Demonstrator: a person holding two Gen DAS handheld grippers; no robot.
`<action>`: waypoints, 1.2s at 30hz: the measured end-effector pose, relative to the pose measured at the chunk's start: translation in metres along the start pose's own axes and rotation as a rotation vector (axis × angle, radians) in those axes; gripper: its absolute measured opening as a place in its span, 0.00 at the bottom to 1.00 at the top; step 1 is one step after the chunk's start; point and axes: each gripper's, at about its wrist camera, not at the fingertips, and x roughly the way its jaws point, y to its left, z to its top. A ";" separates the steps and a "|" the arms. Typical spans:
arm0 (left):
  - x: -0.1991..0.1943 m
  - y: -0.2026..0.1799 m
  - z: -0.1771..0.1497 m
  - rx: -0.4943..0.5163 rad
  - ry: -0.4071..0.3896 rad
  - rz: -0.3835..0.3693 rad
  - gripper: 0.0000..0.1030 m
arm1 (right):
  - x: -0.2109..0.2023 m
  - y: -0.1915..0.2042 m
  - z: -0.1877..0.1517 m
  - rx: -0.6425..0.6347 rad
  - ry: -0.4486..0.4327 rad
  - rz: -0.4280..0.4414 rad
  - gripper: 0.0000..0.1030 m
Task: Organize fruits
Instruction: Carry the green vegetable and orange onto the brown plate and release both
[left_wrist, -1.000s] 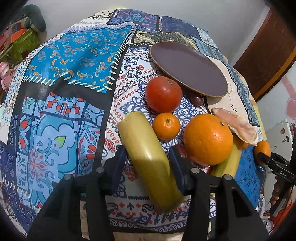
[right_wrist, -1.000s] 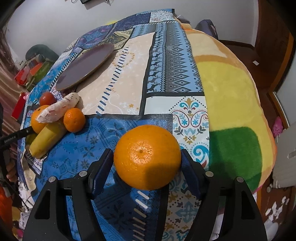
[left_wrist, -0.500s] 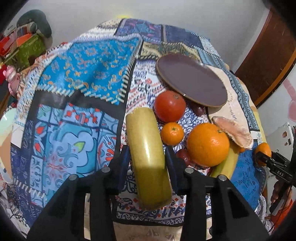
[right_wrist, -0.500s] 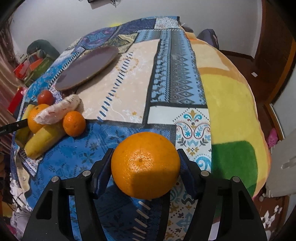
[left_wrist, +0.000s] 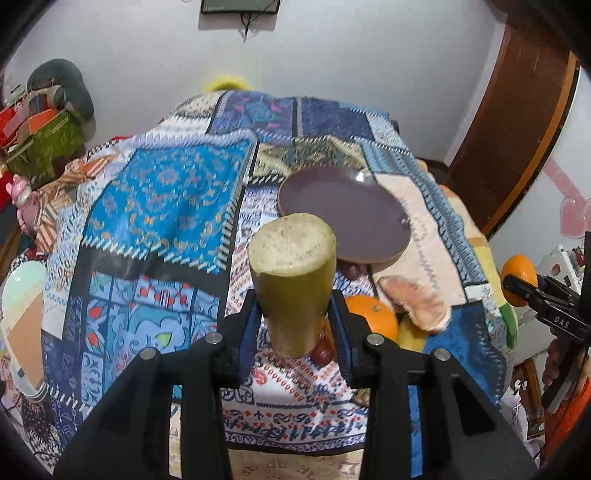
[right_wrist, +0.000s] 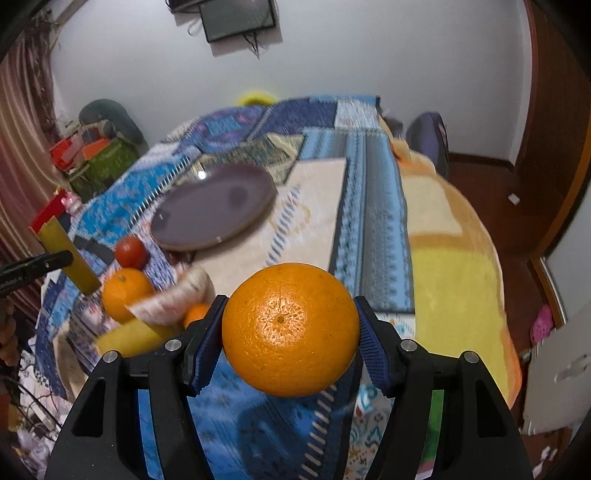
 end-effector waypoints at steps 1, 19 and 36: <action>-0.001 -0.001 0.002 0.003 -0.008 0.000 0.35 | -0.001 0.001 0.003 -0.004 -0.009 0.003 0.61; -0.011 -0.011 0.059 0.039 -0.138 -0.001 0.35 | -0.002 0.037 0.069 -0.087 -0.156 0.053 0.61; 0.060 -0.008 0.088 0.039 -0.066 -0.050 0.35 | 0.071 0.059 0.105 -0.115 -0.118 0.095 0.61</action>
